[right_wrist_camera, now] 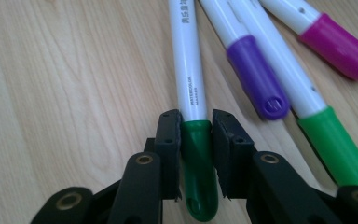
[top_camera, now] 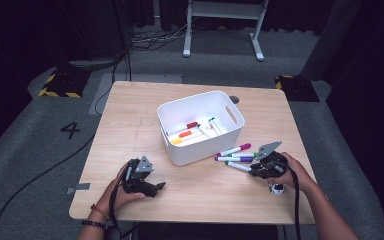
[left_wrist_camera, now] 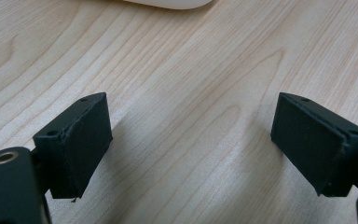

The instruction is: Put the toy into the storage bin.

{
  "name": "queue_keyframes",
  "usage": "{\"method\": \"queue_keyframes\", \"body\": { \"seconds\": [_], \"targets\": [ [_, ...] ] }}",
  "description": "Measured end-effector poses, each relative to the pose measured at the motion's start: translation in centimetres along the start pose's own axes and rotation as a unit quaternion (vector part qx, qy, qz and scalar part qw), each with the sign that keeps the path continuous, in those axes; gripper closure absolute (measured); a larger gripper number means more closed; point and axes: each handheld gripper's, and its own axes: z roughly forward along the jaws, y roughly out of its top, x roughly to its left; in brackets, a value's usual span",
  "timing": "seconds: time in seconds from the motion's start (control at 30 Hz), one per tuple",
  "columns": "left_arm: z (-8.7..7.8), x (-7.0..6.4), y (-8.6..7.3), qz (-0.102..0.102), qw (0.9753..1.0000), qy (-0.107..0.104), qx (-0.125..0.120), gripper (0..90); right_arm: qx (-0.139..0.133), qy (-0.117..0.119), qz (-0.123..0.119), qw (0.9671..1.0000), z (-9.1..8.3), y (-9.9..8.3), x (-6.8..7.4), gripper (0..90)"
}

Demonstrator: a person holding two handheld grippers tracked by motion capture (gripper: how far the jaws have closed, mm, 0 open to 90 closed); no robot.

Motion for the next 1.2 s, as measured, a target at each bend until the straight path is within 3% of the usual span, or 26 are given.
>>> {"method": "queue_keyframes", "body": {
  "seconds": [0.07,0.27,0.4,0.57,0.63,0.9,1.2],
  "targets": [
    [0.0,0.0,0.0,0.0,1.0,0.0,0.0,12.4,0.002,0.005,-0.011,0.9999,0.3,0.6,0.4,73.6],
    [0.0,0.0,0.0,0.0,1.0,0.0,0.0,12.5,-0.001,0.016,-0.015,0.9998,0.8,1.6,1.6,70.8],
    [0.0,0.0,0.0,0.0,1.0,0.0,0.0,12.5,0.002,0.007,-0.018,0.9998,0.8,1.9,1.7,73.9],
    [0.0,0.0,0.0,0.0,1.0,0.0,0.0,12.5,0.011,-0.006,-0.04,0.9991,0.9,2.3,2.0,74.4],
    [0.0,0.0,0.0,0.0,1.0,0.0,0.0,12.5,0.006,-0.014,-0.035,0.9993,0.9,2.3,2.2,74.6],
    [0.0,0.0,0.0,0.0,1.0,0.0,0.0,12.4,-0.059,0.001,-0.023,0.998,-1.0,1.9,2.3,74.8],
    [0.0,0.0,0.0,0.0,1.0,0.0,0.0,12.5,-0.138,-0.003,-0.02,0.9903,-4.7,1.6,3.0,74.8]
  ]
}}
